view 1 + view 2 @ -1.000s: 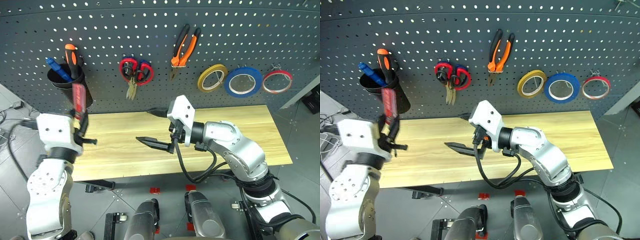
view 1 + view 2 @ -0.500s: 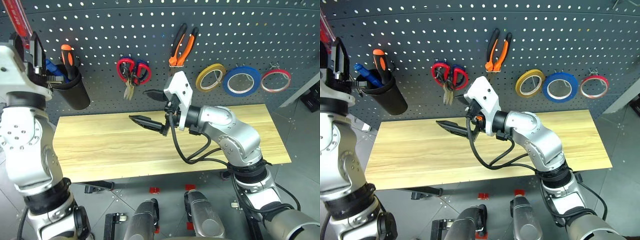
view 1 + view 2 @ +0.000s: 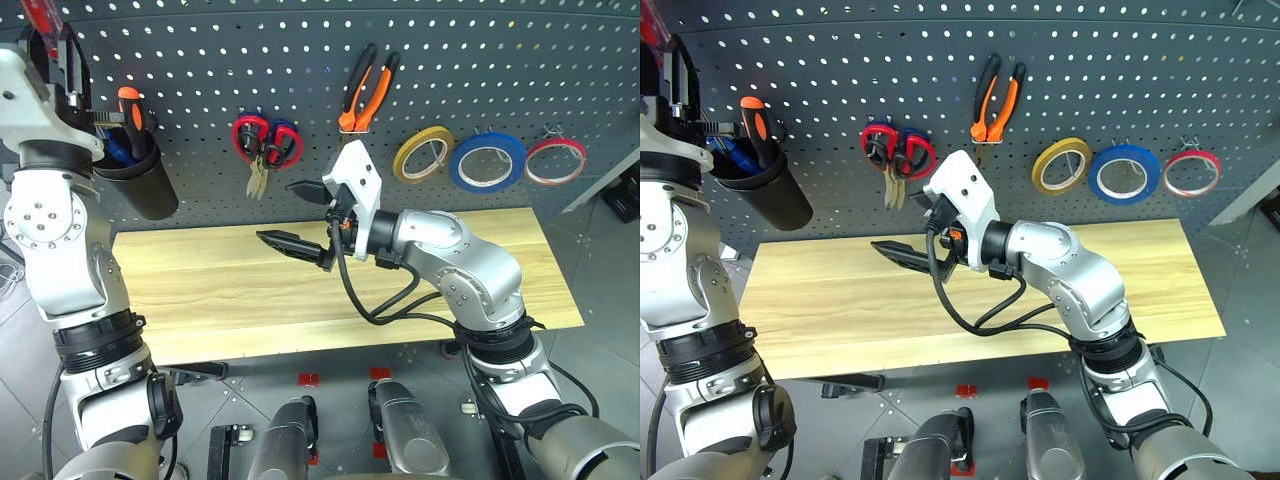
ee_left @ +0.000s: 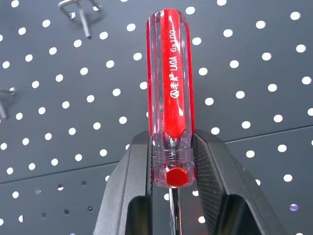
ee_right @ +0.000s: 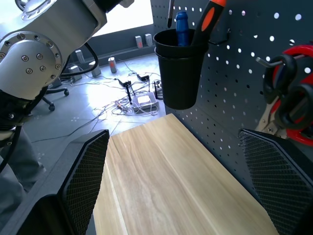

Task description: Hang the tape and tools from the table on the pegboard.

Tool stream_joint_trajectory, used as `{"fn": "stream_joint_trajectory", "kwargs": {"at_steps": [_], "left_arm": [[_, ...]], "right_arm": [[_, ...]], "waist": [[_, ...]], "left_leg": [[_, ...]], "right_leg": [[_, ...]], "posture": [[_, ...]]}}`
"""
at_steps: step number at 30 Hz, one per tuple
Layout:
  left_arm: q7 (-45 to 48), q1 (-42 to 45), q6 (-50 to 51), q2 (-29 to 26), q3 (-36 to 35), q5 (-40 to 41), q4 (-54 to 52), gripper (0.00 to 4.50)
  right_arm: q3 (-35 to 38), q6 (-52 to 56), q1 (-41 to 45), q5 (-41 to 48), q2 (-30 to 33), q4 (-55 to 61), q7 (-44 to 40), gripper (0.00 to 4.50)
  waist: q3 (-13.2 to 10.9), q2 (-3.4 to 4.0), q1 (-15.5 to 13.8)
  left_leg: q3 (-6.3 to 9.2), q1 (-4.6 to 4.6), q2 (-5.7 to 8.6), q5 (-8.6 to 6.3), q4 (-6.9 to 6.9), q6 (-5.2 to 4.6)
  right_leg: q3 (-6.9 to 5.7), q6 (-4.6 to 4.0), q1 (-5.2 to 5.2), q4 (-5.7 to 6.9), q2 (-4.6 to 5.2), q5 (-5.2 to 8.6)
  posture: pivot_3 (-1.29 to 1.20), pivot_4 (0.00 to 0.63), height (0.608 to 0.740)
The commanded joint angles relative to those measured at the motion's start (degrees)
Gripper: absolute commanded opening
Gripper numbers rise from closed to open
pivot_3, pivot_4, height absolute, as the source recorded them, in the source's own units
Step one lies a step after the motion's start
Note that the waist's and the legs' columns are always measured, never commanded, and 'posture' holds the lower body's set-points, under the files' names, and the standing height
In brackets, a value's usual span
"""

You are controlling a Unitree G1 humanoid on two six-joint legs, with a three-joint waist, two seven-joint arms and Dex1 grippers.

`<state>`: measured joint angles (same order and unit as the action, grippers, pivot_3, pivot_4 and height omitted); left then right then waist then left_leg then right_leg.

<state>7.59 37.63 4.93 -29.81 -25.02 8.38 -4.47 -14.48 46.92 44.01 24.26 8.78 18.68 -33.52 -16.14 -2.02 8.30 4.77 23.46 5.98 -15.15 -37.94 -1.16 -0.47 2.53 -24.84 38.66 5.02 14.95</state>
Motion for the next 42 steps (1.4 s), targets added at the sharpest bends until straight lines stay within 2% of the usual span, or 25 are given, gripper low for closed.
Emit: {"fn": "stream_joint_trajectory", "kwargs": {"at_steps": [1,5,7,15,17,20,26,31,33,36,39,42], "left_arm": [[-0.50,-1.52,-3.70,-0.66,-0.63,-0.72,2.31,0.84],[-3.60,-4.31,-4.78,-0.63,-1.47,-2.74,2.07,0.84],[-4.99,-5.03,-4.70,-0.54,-2.10,-2.79,3.10,1.57],[-5.04,-6.85,-4.60,1.85,-0.72,-0.44,3.81,4.05],[-6.08,-7.33,-0.69,2.98,-0.53,0.11,1.21,4.46],[-8.08,-8.97,7.52,4.16,-0.05,0.38,-5.85,4.46],[-10.95,-16.02,24.66,4.72,1.83,-2.10,-26.80,4.46],[-8.19,-25.59,33.76,6.20,3.80,0.24,-37.00,4.46],[-6.98,-28.46,35.56,7.19,4.12,1.53,-38.10,4.46],[-5.93,-35.74,34.67,10.06,5.77,1.07,-34.47,4.46],[-5.43,-37.55,31.20,10.73,7.97,-0.52,-31.52,4.46],[-4.49,-37.60,28.24,13.07,8.09,1.22,-28.26,4.46]], "right_arm": [[1.13,-0.80,1.58,0.92,-0.49,1.93,0.32,4.50],[1.32,-0.96,1.88,0.81,-0.51,1.58,0.42,4.50],[1.41,-1.02,1.94,0.78,-0.47,1.46,0.42,4.50],[1.29,-1.62,2.08,0.78,-0.51,1.27,0.00,4.50],[1.19,-1.90,1.85,0.61,-0.42,1.37,-0.01,4.50],[1.38,-2.36,0.88,0.52,0.20,2.10,-0.17,4.50],[4.09,-3.61,-5.39,2.44,3.09,7.08,-0.67,4.50],[4.62,-7.85,-15.03,0.20,6.72,9.12,-0.25,4.50],[4.19,-10.68,-17.81,-1.41,7.56,8.13,0.10,4.50],[5.19,-18.76,-23.04,-9.59,7.33,0.15,6.87,4.50],[4.61,-25.83,-25.26,-16.12,8.72,-4.97,9.84,4.50],[6.00,-30.76,-27.61,-19.29,9.11,-9.43,12.50,4.50]], "waist": [[0.00,0.00,0.06],[0.00,0.00,0.15],[0.00,0.00,0.06],[0.01,-0.01,-0.05],[0.01,-0.01,0.00],[0.02,-0.02,0.15],[0.14,-0.09,-0.02],[0.38,-0.13,-0.35],[0.41,-0.13,-0.58],[1.37,-0.09,-0.56],[2.00,-0.13,-0.97],[3.01,-0.02,-1.77]], "left_leg": [[-0.04,0.01,0.00,0.00,-0.01,0.00],[-0.10,0.25,-0.04,0.01,-0.12,0.01],[-0.08,0.41,-0.08,0.03,-0.20,0.03],[-0.10,0.41,-0.13,0.03,-0.23,0.04],[-0.11,0.40,-0.14,0.03,-0.24,0.05],[-0.13,0.41,-0.15,0.03,-0.25,0.05],[-0.14,0.42,-0.20,0.03,-0.22,0.06],[-0.20,0.39,-0.25,0.05,-0.23,0.10],[-0.21,0.35,-0.28,0.08,-0.24,0.14],[-0.27,0.33,-0.38,0.21,-0.22,0.35],[-0.30,0.21,-0.53,0.26,-0.19,0.43],[-0.30,0.24,-0.57,0.32,-0.20,0.53]], "right_leg": [[0.00,-0.01,-0.06,0.07,0.01,0.00],[0.01,-0.02,-0.33,0.18,0.02,-0.01],[-0.05,-0.25,-0.46,0.23,0.01,-0.15],[-0.13,-0.27,-0.45,0.23,0.00,-0.17],[-0.13,-0.27,-0.45,0.24,0.00,-0.17],[-0.12,-0.27,-0.45,0.26,-0.01,-0.17],[-0.11,-0.28,-0.46,0.26,-0.05,-0.18],[-0.08,-0.28,-0.46,0.28,-0.11,-0.18],[-0.08,-0.28,-0.42,0.31,-0.14,-0.18],[-0.07,-0.33,-0.44,0.31,-0.22,-0.24],[-0.07,-0.38,-0.36,0.33,-0.38,-0.27],[-0.07,-0.52,-0.39,0.31,-0.42,-0.36]], "posture": [[-0.28,0.267,0.740],[-0.28,0.269,0.740],[-0.28,0.268,0.740],[-0.27,0.265,0.740],[-0.28,0.261,0.740],[-0.28,0.252,0.740],[-0.24,0.230,0.740],[-0.22,0.211,0.740],[-0.22,0.202,0.740],[-0.23,0.178,0.740],[-0.24,0.161,0.740],[-0.25,0.143,0.740]]}}
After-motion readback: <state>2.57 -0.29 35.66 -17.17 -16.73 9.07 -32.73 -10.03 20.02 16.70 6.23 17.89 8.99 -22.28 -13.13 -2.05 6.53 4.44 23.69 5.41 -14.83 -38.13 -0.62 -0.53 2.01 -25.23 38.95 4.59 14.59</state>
